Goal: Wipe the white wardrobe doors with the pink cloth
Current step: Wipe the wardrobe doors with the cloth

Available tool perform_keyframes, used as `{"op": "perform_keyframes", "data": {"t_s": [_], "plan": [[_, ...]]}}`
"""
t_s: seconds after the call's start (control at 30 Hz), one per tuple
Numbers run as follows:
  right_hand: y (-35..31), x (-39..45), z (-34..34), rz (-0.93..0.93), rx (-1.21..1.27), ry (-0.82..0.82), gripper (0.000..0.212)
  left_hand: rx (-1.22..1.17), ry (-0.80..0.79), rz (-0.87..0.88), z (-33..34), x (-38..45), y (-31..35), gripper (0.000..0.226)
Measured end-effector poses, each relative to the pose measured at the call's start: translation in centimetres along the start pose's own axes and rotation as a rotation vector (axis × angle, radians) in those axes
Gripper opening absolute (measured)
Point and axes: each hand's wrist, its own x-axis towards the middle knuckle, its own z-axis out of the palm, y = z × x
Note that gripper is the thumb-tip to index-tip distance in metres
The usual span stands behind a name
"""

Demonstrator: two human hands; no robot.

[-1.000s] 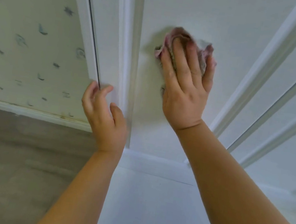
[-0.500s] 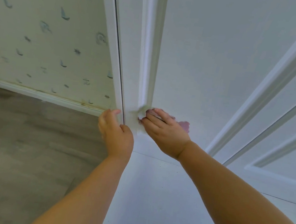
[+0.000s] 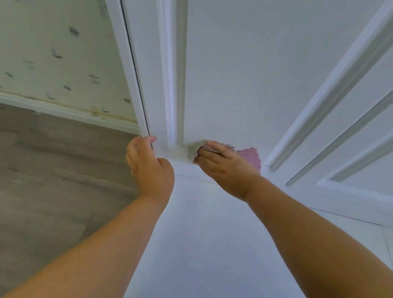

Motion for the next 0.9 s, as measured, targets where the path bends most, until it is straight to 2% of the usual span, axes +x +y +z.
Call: {"op": "perform_keyframes", "data": {"t_s": [0.17, 0.23, 0.37, 0.4, 0.43, 0.5, 0.53, 0.57, 0.63, 0.67, 0.7, 0.77, 0.83, 0.9], "plan": [[2.0, -6.8, 2.0, -0.003, -0.020, -0.046, 0.058, -0.022, -0.056, 0.037, 0.8, -0.4, 1.1, 0.052], [2.1, -10.4, 2.3, 0.063, -0.051, -0.091, 0.052, -0.023, -0.090, 0.063, 1.5, -1.3, 1.8, 0.051], [0.9, -15.8, 1.5, 0.299, -0.013, -0.238, 0.068, 0.020, -0.221, 0.072, 2.6, -3.5, 2.8, 0.047], [0.1, -15.9, 0.8, 0.391, 0.108, -0.207, 0.065, 0.029, -0.304, 0.058, 3.0, -3.9, 3.2, 0.044], [-0.8, -15.6, -0.2, 0.530, 0.336, -0.092, 0.062, 0.038, -0.431, 0.019, 3.3, -4.2, 3.7, 0.040], [-2.0, -13.9, -3.5, 0.958, 1.056, 0.175, 0.068, 0.003, -0.747, -0.124, 3.9, -4.3, 4.4, 0.025], [-2.3, -13.5, -5.2, 1.155, 1.475, 0.204, 0.070, -0.059, -0.883, -0.239, 4.1, -4.6, 4.8, 0.018], [-2.6, -13.5, -6.3, 1.245, 1.903, 0.183, 0.066, -0.140, -0.986, -0.364, 4.0, -5.0, 5.3, 0.019], [-2.8, -13.9, -6.5, 1.195, 2.604, 0.253, 0.043, -0.291, -1.130, -0.546, 3.9, -5.5, 5.6, 0.042], [-2.5, -14.2, -6.4, 1.178, 2.792, 0.333, 0.037, -0.349, -1.210, -0.572, 3.8, -5.4, 5.7, 0.055], [-2.5, -14.5, -6.3, 1.185, 2.877, 0.401, 0.040, -0.398, -1.298, -0.567, 3.7, -5.6, 5.7, 0.065], [-2.2, -14.4, -6.2, 1.209, 2.936, 0.485, 0.046, -0.463, -1.400, -0.507, 3.3, -5.6, 6.1, 0.074], [-2.2, -14.1, -6.2, 1.215, 2.979, 0.505, 0.052, -0.485, -1.394, -0.437, 3.1, -5.5, 6.8, 0.064], [-2.1, -14.1, -6.4, 1.178, 3.024, 0.540, 0.050, -0.511, -1.316, -0.398, 3.2, -5.6, 7.7, 0.037]]}}
